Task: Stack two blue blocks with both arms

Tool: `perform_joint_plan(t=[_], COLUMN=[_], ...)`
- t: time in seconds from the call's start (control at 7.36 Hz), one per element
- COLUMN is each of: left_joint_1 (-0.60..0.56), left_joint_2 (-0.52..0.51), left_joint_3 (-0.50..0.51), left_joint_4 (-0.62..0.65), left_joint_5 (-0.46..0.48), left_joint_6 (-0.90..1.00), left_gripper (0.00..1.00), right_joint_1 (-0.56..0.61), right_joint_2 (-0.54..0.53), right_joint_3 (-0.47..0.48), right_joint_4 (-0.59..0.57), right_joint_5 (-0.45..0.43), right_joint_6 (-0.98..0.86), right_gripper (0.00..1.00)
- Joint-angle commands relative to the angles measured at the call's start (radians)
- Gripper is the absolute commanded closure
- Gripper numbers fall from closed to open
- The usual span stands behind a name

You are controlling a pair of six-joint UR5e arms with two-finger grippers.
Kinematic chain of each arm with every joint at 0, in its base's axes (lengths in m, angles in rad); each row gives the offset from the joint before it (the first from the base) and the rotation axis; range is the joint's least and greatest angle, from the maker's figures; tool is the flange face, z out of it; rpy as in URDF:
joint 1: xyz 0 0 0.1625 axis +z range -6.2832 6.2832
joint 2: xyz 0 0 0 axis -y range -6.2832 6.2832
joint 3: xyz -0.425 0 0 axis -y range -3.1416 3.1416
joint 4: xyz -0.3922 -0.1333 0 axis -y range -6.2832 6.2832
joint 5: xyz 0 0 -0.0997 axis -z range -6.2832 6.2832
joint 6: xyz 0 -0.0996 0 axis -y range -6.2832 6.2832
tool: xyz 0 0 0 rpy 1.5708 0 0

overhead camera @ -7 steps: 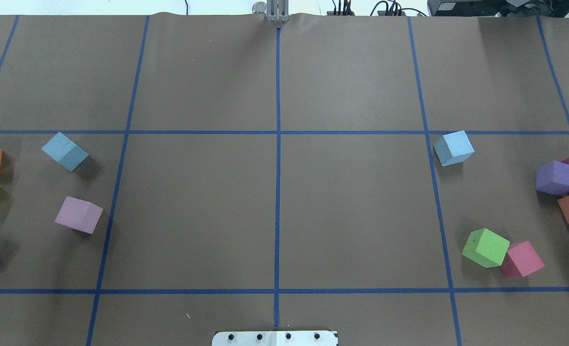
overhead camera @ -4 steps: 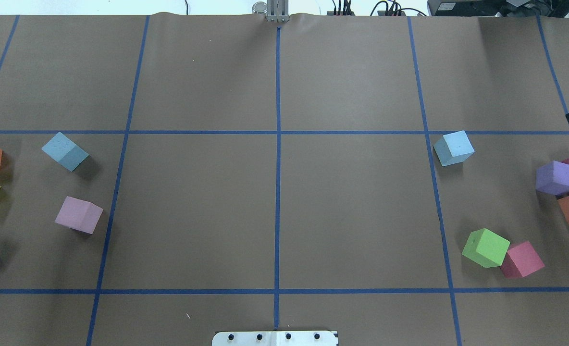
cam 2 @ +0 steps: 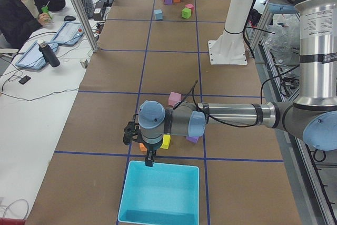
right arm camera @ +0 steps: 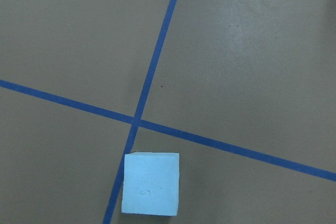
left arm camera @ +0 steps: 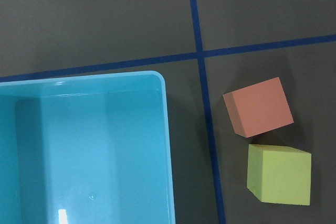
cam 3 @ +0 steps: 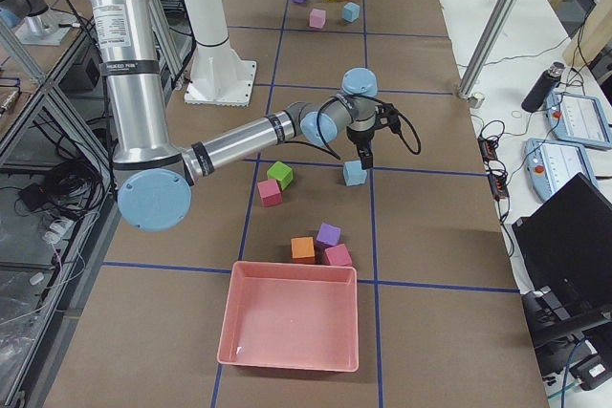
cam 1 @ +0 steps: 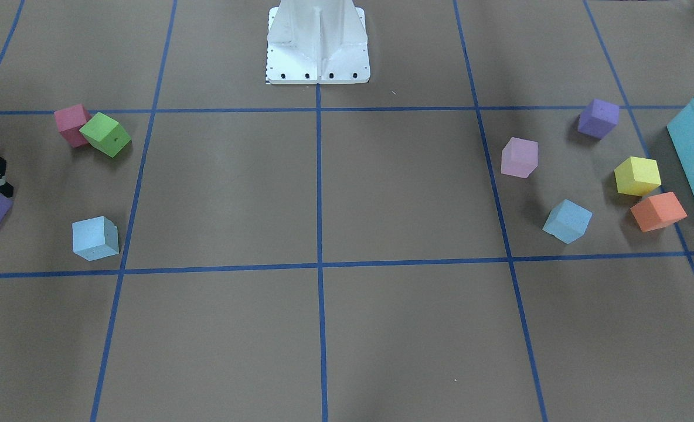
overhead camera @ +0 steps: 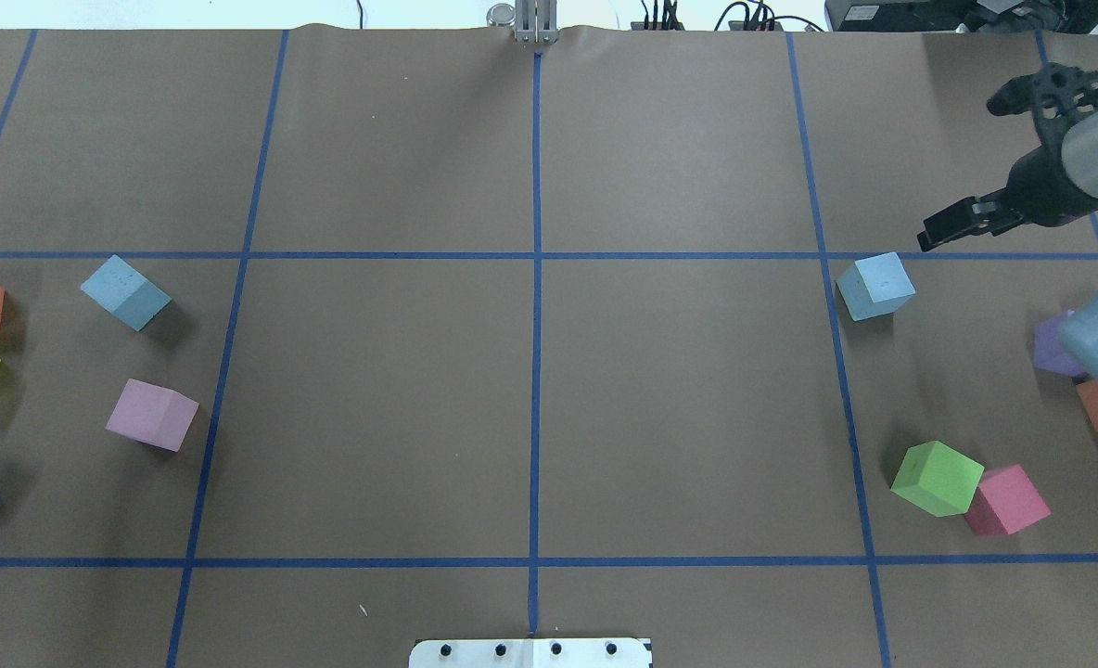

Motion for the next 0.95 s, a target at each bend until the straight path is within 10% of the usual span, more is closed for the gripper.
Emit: perform_joint_plan(t=[0.0,0.81], left_joint_1=[0.000,0.000], left_joint_2=[0.000,0.000], left_joint_3=[0.000,0.002], left_joint_4=[-0.001,-0.001], left_joint_5=[0.000,0.000], left_joint_6=[0.000,0.000], left_gripper=[0.01,0.01], right_joint_1=[-0.080,-0.149], right_joint_2=[0.033,0.084], right_joint_3=[-0.048,-0.183], right_joint_4=[0.001,0.004], right_joint_5=[-0.069,-0.117], right_joint_6=[0.100,0.092], right_gripper=[0.00,0.00])
